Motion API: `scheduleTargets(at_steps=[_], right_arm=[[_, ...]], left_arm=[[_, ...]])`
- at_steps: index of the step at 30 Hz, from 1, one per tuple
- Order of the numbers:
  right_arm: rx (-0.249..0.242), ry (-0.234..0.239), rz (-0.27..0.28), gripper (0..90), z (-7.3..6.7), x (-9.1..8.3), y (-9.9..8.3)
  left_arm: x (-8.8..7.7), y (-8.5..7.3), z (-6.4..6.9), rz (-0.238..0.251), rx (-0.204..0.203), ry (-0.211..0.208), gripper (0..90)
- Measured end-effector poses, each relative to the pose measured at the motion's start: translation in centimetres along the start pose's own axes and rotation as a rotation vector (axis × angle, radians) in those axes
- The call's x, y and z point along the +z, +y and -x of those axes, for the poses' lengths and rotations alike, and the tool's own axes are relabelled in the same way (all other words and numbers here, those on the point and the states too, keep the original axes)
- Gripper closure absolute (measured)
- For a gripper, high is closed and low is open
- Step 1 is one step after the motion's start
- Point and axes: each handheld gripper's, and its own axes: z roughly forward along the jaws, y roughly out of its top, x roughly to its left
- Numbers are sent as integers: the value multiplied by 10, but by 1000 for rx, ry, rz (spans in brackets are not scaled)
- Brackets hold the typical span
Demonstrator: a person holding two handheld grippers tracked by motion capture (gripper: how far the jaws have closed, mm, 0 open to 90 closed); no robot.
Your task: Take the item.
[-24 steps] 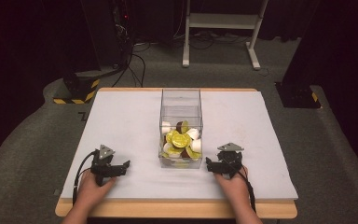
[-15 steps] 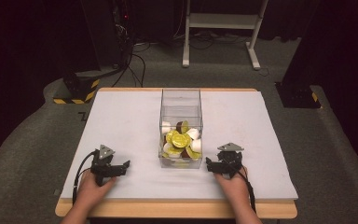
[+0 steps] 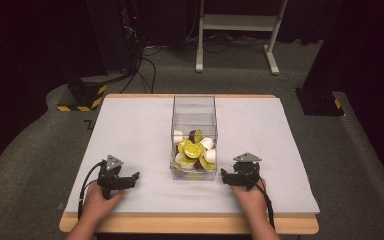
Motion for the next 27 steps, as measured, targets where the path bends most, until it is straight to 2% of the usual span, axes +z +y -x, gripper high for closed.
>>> scheduleTargets(at_steps=[8,12,16,25,27], right_arm=[[19,24,55,170,8,-10,1],[3,28,61,168,8,-13,4],[14,41,68,157,8,-16,5],[4,71,106,139,7,-25,10],[-13,68,115,138,7,-26,12]], left_arm=[[0,0,0,3,-5,0,145],[0,0,0,4,-6,0,144],[0,0,0,2,-5,0,145],[0,0,0,4,-10,0,145],[1,0,1,5,-11,0,145]])
